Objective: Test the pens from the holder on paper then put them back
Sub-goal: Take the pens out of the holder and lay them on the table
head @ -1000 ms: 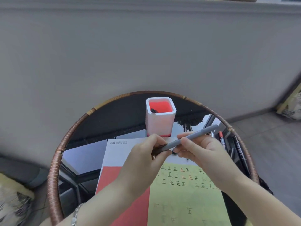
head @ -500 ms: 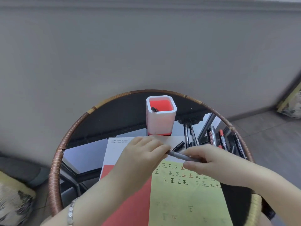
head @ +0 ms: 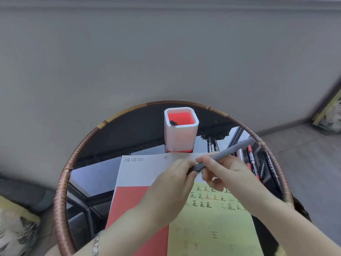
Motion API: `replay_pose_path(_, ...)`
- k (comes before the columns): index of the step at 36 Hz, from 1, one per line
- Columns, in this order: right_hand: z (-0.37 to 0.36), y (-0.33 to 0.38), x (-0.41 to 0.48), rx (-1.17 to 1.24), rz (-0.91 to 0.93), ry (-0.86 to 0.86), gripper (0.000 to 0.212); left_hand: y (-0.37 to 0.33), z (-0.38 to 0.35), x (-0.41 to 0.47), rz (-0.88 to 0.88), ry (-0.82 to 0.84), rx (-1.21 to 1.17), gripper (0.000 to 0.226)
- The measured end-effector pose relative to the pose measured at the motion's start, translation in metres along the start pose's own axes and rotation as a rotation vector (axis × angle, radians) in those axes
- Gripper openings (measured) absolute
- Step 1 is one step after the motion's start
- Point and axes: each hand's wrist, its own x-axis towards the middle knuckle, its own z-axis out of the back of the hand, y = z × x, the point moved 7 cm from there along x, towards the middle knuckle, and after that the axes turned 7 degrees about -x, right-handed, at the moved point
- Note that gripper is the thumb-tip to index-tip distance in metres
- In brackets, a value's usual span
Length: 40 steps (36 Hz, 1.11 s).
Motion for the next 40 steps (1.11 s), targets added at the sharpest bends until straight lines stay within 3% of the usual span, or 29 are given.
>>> replay_pose_path(6, -0.005, -0.002, -0.002, 0.04, 0.07, -0.166, 0.031, -0.008, -0.006, 0.0, -0.058, -0.004, 0.045, 0.017)
replay_pose_path(13, -0.008, -0.007, -0.002, 0.048, 0.056, -0.199, 0.033, -0.003, -0.005, -0.005, -0.064, -0.017, 0.038, 0.021)
replay_pose_path(19, 0.009, -0.015, 0.01, 0.1, -0.093, -0.234, 0.029, 0.011, 0.003, -0.001, 0.123, 0.013, 0.009, 0.017)
replay_pose_path(22, 0.035, -0.022, 0.027, -0.059, -0.21, -0.256, 0.028, 0.027, 0.015, -0.002, 0.244, -0.086, -0.046, 0.023)
replay_pose_path(26, 0.044, -0.029, 0.049, -0.354, -0.306, -0.124, 0.025, 0.043, 0.02, -0.008, 0.307, -0.044, -0.019, 0.038)
replay_pose_path(30, 0.035, -0.034, 0.067, -0.676, -0.285, -0.12, 0.053, 0.045, 0.029, -0.014, 0.334, -0.105, -0.066, 0.034)
replay_pose_path(32, 0.026, -0.033, 0.074, -0.804, -0.222, -0.114, 0.035, 0.045, 0.032, -0.017, 0.34, -0.137, -0.107, 0.021)
replay_pose_path(35, 0.011, -0.033, 0.083, -0.813, -0.155, -0.084, 0.012, 0.045, 0.039, -0.018, 0.325, -0.185, -0.121, 0.005)
replay_pose_path(40, 0.001, -0.037, 0.087, -0.979, -0.114, -0.106, 0.017, 0.048, 0.043, -0.016, 0.314, -0.22, -0.057, 0.006)
